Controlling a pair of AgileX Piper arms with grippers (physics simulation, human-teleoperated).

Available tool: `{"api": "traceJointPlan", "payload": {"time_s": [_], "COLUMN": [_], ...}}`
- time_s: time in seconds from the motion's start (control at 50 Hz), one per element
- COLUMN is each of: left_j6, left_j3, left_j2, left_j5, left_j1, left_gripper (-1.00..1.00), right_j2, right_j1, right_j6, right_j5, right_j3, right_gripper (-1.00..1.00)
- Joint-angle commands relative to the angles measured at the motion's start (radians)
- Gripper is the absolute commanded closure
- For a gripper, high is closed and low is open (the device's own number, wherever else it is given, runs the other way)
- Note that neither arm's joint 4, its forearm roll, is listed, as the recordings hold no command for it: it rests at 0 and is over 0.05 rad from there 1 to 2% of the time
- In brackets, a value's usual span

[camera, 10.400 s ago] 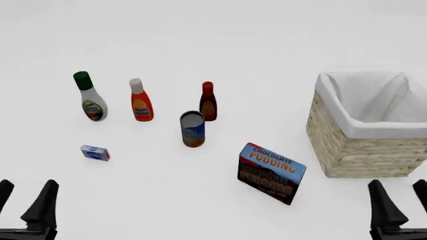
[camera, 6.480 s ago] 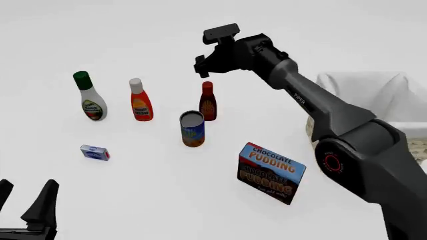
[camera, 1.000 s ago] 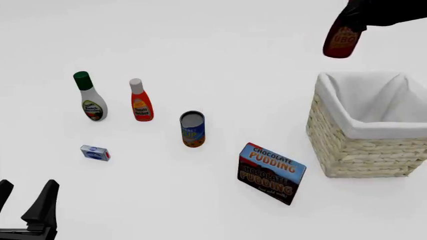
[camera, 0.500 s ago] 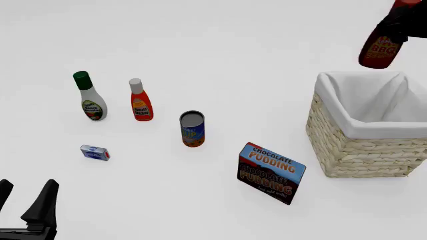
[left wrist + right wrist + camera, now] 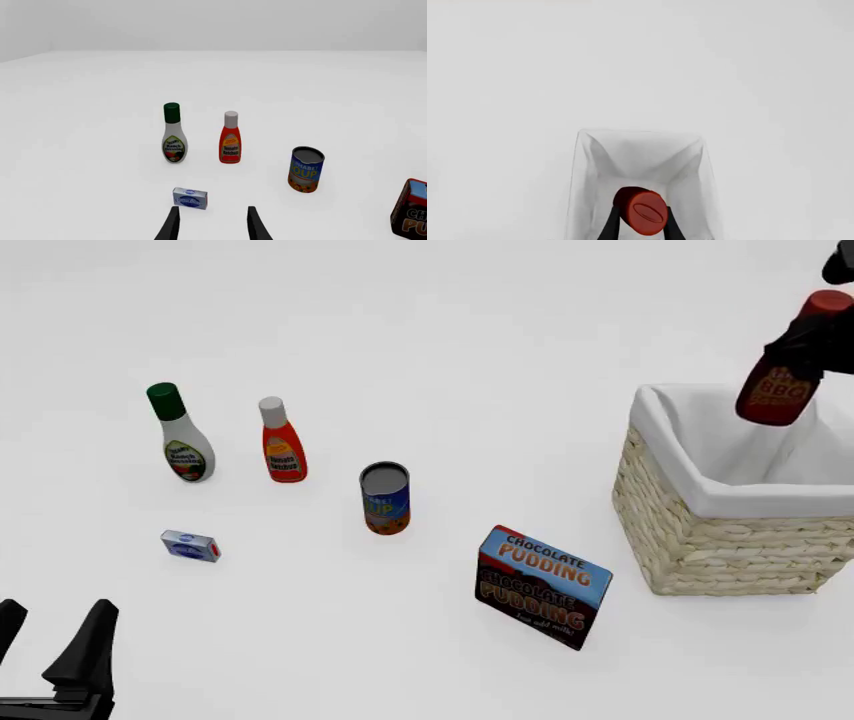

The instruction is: Pick the bbq sauce and place it in the basket.

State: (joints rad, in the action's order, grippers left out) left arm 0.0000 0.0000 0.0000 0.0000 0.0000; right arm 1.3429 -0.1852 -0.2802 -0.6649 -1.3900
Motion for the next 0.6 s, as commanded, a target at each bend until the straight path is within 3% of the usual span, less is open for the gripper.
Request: {"api": "traceJointPlan", "payload": {"time_s": [0.02,0.6], "left_j6": [0.0,0.0], "left_j3": [0.0,0.0], "left_j2": [0.0,0.0], "left_j5": [0.0,0.0], "left_j1": [0.0,0.0], "left_gripper": [-1.0,-1.0], "right_j2": [0.021,0.115], "right_j1": [-0.026,-0.035], "right_j6": [0.019,0.017], "right_j5": [0.064,0.187], "right_j3": [0.064,0.176], "right_gripper": [1.0,1.0]}}
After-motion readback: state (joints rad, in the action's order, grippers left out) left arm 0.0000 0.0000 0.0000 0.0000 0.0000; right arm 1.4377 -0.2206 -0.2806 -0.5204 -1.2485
